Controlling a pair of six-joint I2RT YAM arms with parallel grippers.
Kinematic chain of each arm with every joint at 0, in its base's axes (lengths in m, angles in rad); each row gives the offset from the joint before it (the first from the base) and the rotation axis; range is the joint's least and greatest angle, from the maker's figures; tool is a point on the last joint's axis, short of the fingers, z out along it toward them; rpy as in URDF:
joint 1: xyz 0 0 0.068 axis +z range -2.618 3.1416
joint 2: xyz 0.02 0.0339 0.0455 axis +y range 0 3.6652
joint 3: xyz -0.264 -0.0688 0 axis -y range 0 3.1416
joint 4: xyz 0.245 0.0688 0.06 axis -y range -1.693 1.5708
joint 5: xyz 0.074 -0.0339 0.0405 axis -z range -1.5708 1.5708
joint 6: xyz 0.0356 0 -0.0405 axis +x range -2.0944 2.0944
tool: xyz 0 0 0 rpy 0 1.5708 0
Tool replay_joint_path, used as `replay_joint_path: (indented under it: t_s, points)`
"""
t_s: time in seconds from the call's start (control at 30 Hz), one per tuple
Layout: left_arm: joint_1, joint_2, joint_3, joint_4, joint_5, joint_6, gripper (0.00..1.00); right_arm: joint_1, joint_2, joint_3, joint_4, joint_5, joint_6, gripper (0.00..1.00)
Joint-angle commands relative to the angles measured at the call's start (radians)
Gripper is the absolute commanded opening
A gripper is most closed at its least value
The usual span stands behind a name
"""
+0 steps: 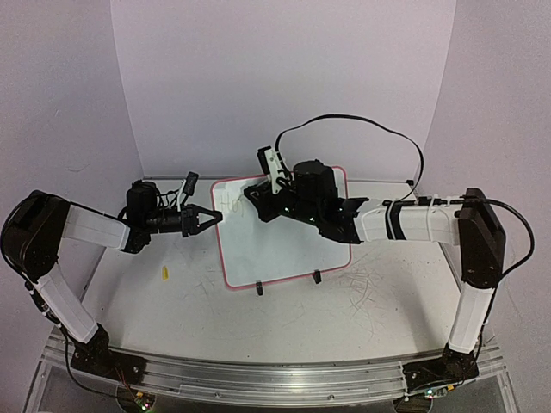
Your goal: Write a sentence on the whiteboard
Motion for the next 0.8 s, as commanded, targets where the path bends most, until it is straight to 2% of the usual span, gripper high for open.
replay_joint_path:
  t_s: [0.0,0.77]
  points:
    - [-0.001,-0.031,0.038,-0.006,-0.045,0.074,0.0,-0.003,-0.009,-0.002,0.03,0.077,-0.01,0.0]
    - [-0.001,-0.028,0.04,-0.007,-0.041,0.072,0.0,-0.002,-0.078,-0.097,0.049,0.146,-0.002,0.0]
